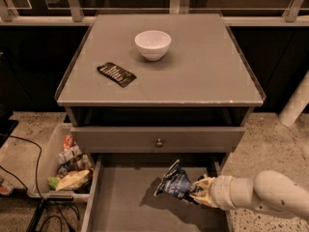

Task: Pick blue chip bag from middle drawer and place on counter

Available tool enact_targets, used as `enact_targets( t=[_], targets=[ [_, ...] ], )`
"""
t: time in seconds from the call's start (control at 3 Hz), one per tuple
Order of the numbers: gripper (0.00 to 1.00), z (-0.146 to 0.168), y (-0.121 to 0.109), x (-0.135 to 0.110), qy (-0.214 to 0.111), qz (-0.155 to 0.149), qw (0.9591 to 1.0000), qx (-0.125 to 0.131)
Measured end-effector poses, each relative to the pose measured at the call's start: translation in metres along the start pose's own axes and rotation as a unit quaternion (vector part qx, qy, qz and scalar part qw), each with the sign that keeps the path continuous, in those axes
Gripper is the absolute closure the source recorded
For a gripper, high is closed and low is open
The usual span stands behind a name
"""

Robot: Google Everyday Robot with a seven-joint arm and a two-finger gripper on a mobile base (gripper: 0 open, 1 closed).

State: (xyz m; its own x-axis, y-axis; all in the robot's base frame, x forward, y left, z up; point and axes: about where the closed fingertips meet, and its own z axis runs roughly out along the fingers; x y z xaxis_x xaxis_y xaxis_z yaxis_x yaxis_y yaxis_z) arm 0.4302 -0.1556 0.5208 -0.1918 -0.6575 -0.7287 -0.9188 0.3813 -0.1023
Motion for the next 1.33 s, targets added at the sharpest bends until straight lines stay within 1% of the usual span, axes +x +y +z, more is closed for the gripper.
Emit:
enact_targets(
  t=[0.33, 0.67, 1.0, 1.33],
  targets=[
    [1.00, -0.062, -0.009, -0.037, -0.008, -0.038, 0.9982, 0.046],
    [1.00, -0.115, -0.030, -0.076, -0.015, -0.067, 0.9937, 0.089],
    [1.00, -0.170, -0.052, -0.112, -0.021, -0.084, 0.9883, 0.125],
    [1.00, -0.210, -0.056, -0.134, -0.037, -0.099, 0.9844, 0.141]
  ],
)
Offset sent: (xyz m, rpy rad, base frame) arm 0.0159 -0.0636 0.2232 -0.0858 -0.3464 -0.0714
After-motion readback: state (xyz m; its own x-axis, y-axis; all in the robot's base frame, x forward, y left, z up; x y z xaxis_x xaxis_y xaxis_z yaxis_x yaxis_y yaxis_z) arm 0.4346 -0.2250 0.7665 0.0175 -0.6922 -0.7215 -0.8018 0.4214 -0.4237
